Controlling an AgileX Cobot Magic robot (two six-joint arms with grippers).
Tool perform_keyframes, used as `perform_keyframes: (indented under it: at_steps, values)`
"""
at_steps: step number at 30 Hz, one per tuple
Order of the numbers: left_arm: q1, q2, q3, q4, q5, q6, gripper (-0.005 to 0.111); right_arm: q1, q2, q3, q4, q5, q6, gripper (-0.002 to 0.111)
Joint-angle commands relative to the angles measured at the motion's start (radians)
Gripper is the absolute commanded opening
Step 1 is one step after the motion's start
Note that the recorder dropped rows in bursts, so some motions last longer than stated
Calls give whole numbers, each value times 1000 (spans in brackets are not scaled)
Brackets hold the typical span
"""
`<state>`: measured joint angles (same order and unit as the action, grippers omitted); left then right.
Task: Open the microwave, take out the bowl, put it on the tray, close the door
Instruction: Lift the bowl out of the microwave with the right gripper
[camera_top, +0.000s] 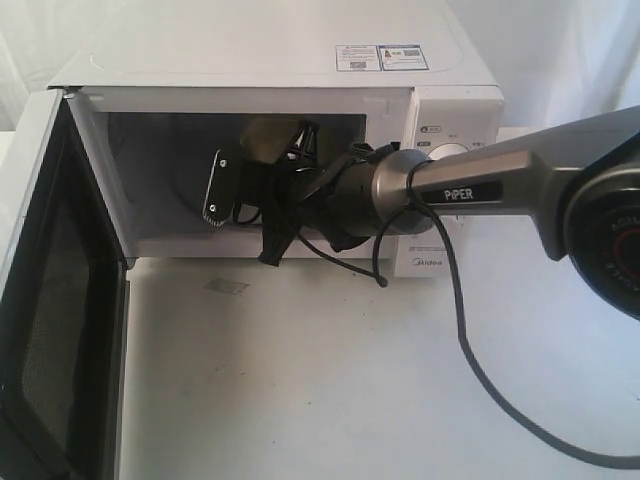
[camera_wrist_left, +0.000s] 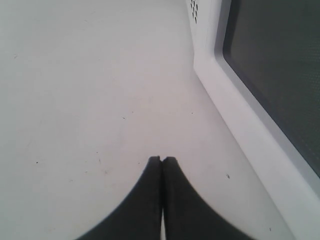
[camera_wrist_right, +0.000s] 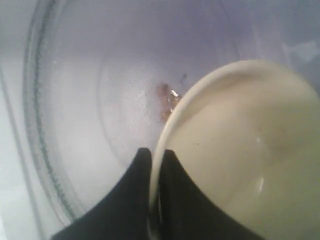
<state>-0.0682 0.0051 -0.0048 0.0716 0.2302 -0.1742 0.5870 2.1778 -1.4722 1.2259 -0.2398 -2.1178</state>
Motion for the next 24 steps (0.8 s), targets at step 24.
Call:
perform_keyframes:
  at_steps: [24]
  values:
    - [0, -5, 5, -5, 2, -1, 0, 153, -454, 416, -67, 457, 473, 0]
